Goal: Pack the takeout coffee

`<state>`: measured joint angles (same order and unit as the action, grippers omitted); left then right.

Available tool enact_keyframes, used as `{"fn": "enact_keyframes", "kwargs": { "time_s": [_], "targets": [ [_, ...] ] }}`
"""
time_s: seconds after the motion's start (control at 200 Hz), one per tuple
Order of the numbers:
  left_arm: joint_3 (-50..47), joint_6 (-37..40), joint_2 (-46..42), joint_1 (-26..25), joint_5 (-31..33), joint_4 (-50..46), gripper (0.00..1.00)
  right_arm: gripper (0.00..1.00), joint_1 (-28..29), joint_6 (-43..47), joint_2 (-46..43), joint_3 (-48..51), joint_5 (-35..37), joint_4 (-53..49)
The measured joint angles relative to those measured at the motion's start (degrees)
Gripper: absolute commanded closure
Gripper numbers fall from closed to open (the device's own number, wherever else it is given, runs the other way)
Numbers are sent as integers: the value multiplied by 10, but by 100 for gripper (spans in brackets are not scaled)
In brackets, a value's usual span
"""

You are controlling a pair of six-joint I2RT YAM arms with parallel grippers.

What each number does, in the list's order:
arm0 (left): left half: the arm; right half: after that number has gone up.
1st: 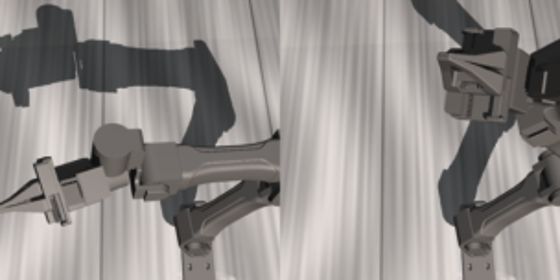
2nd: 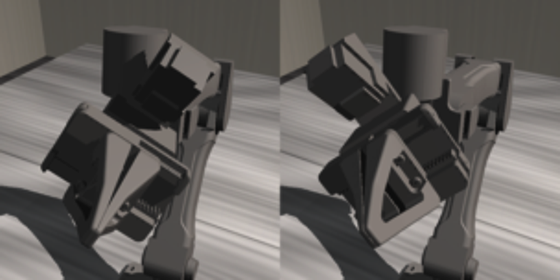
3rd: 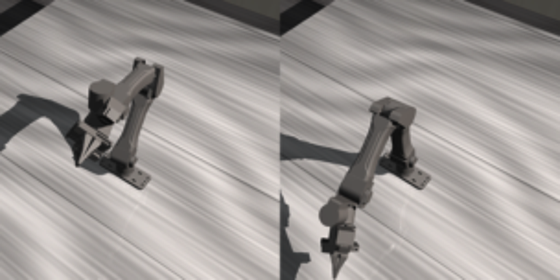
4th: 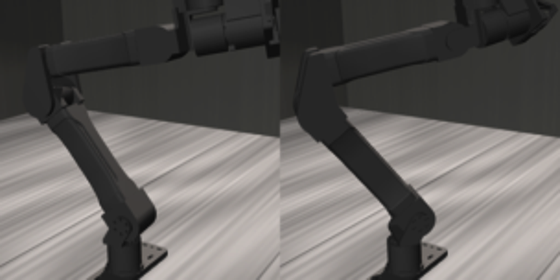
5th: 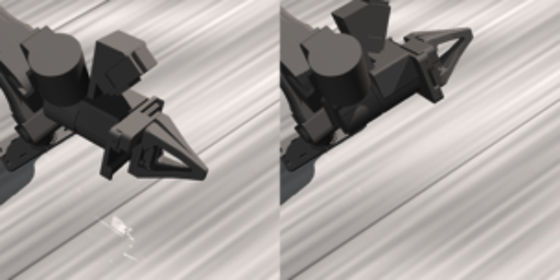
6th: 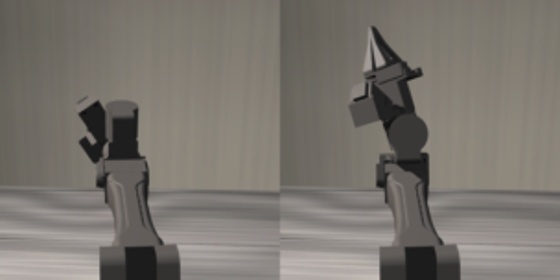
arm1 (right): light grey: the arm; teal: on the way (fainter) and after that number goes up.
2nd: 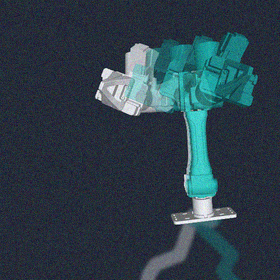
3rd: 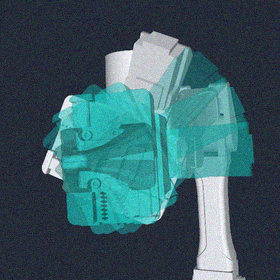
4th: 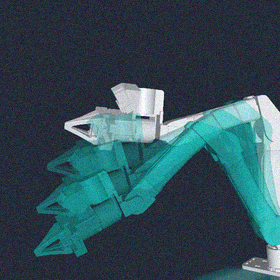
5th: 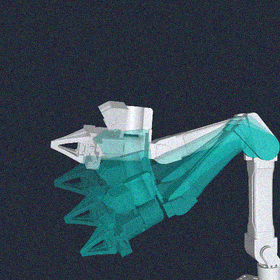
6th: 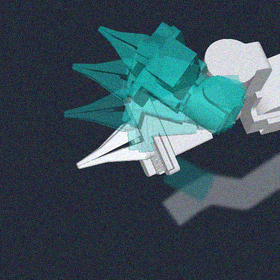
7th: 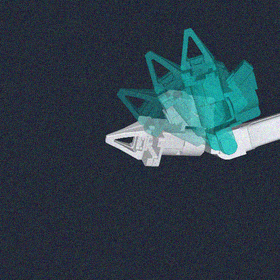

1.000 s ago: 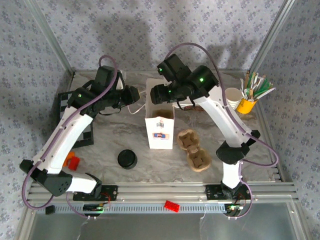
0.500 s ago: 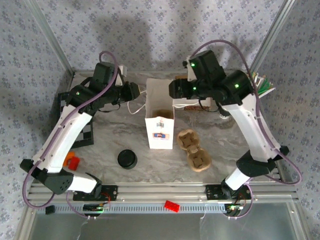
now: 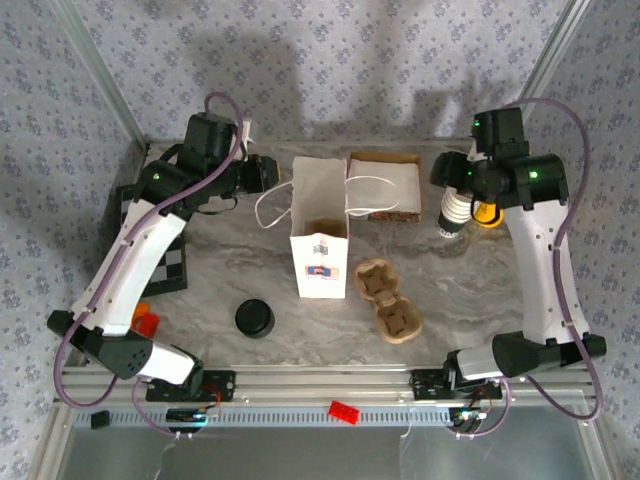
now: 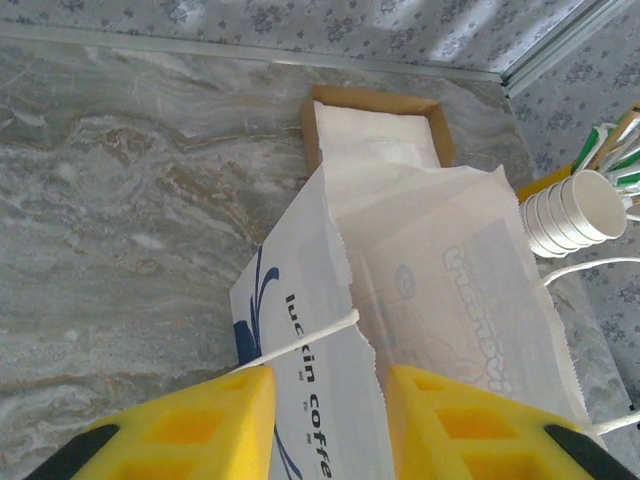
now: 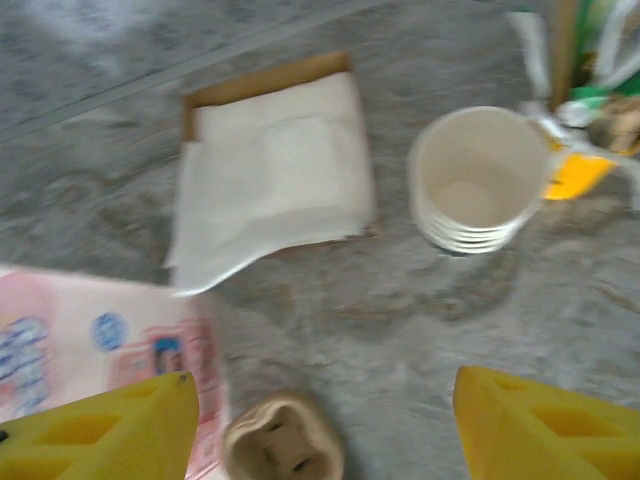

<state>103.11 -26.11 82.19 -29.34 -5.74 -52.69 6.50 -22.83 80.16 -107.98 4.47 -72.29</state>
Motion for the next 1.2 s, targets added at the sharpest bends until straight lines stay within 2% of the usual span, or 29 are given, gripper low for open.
{"fn": "enact_keyframes", "kwargs": {
  "time_s": [0.185, 0.42, 0.82, 0.945, 1.204],
  "targets": [
    [5, 31, 7, 5, -3, 10, 64, 37, -123, 24, 4, 61, -3, 32],
    [6, 53, 29, 14, -2, 23, 64, 41, -200, 38, 46, 80, -10, 84],
    [6, 72, 50, 19, 1, 34, 63, 51, -210, 36, 191, 2, -22, 113],
    [6, 72, 51, 24, 5, 36, 63, 56, -211, 30, 221, -33, -19, 113],
    [6, 72, 51, 28, 7, 37, 63, 58, -211, 28, 252, -52, -7, 103]
  ]
}}
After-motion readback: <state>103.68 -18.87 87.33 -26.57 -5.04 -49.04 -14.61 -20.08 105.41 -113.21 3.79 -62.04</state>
